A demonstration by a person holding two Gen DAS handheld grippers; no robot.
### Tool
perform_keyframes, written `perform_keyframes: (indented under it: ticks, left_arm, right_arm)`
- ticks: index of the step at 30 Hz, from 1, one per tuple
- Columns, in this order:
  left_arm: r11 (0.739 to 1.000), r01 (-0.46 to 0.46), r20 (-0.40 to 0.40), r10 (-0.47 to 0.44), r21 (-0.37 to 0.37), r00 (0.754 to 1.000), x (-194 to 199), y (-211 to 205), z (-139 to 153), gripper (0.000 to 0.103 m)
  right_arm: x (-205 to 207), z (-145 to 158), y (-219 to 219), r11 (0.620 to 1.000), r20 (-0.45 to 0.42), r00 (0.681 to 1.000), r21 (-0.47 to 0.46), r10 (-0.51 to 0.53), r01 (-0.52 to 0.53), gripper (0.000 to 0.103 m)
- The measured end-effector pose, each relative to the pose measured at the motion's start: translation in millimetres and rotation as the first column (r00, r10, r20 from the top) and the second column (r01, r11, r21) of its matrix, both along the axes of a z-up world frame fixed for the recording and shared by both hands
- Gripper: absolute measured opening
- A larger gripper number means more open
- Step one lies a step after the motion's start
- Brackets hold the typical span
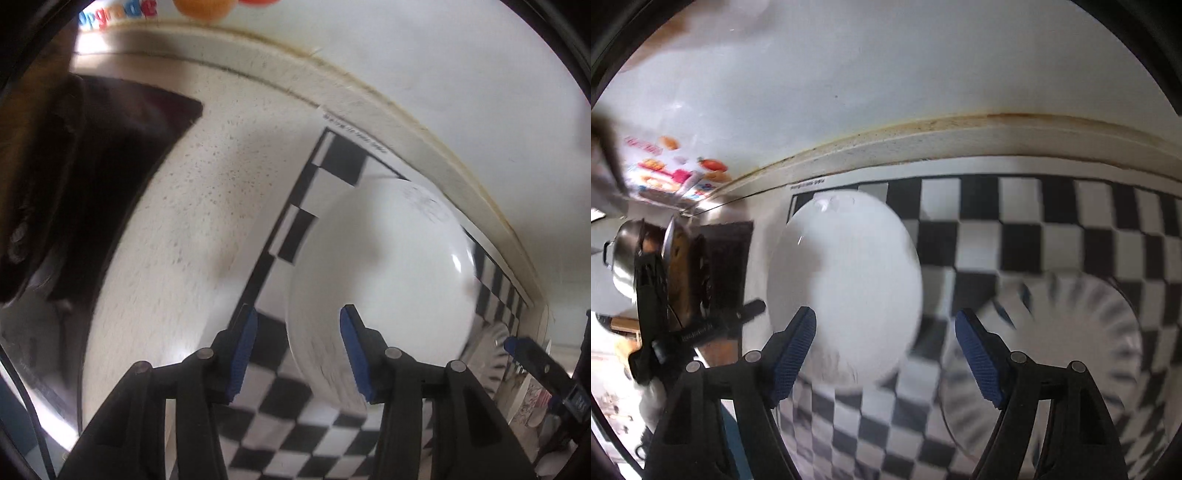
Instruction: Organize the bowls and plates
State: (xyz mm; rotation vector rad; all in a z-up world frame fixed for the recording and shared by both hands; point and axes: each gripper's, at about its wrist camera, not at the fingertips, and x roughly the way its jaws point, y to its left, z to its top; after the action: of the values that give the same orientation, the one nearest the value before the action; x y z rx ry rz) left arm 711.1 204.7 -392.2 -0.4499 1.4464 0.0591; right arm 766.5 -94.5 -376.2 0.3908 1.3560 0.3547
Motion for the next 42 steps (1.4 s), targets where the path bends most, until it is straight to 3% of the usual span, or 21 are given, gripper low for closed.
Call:
perform_keyframes:
  ticks: [5, 12, 14, 16, 18, 20, 21, 26, 32, 42]
  left_arm:
    - [0.999, 0.043, -0.028, -0.044, -0.03, 0.999, 21.1, 1.4, -24.3, 0.044]
    - [0.995, 0.086, -0.043, -0.088, -0.055, 0.995, 26.0, -7.2, -35.2, 0.044]
    - [0.994, 0.1, -0.033, -0.101, -0.053, 0.994, 25.9, -11.0, -34.2, 0.043]
    - [0.992, 0.108, -0.029, -0.11, -0.059, 0.994, 25.3, -15.6, -34.9, 0.042]
    - [0.991, 0.115, -0.015, -0.117, -0.073, 0.993, 23.7, -19.5, -34.7, 0.036]
    - [0.991, 0.129, -0.005, -0.129, -0.023, 0.992, 20.4, -25.1, -32.8, 0.032]
    - [0.991, 0.132, 0.0, -0.132, -0.01, 0.991, 18.3, -27.8, -32.6, 0.032]
    - [0.992, 0.124, 0.013, -0.124, 0.014, 0.992, 11.8, -30.1, -29.2, 0.024]
    - [0.993, 0.118, 0.043, -0.119, 0.01, 0.992, -4.7, -18.2, -14.5, 0.024]
    - [0.991, 0.128, 0.113, -0.131, 0.037, 0.985, -35.4, -26.6, 49.6, 0.024]
  right_arm:
    - [38.6, -26.8, 23.2, 1.0, -0.043, 0.999, -0.013, 0.011, -0.012, 0.079]
    - [57.8, -55.4, 32.3, 0.998, -0.104, 0.994, -0.036, 0.042, -0.046, 0.077]
    - [58.6, -61.4, 28.8, 0.999, -0.127, 0.991, -0.017, 0.041, -0.044, 0.068]
    - [58.5, -67.7, 28.1, 0.999, -0.154, 0.987, -0.007, 0.04, -0.041, 0.051]
    - [58.7, -76.5, 29.8, 0.999, -0.172, 0.984, -0.015, 0.041, -0.045, 0.044]
    - [55.7, -78.6, 30.9, 0.998, -0.149, 0.988, -0.042, 0.045, -0.052, 0.034]
    - [53.6, -79.6, 30.2, 0.996, -0.14, 0.989, -0.066, 0.047, -0.056, 0.023]
    - [44.6, -85.3, 24.5, 0.997, -0.11, 0.993, -0.068, 0.04, -0.048, 0.021]
    - [33.7, -82.9, 23.3, 0.998, -0.104, 0.994, -0.058, 0.033, -0.039, 0.019]
    - [0.5, -34.6, -3.8, 1.0, -0.037, 0.999, 0.016, -0.007, 0.007, 0.016]
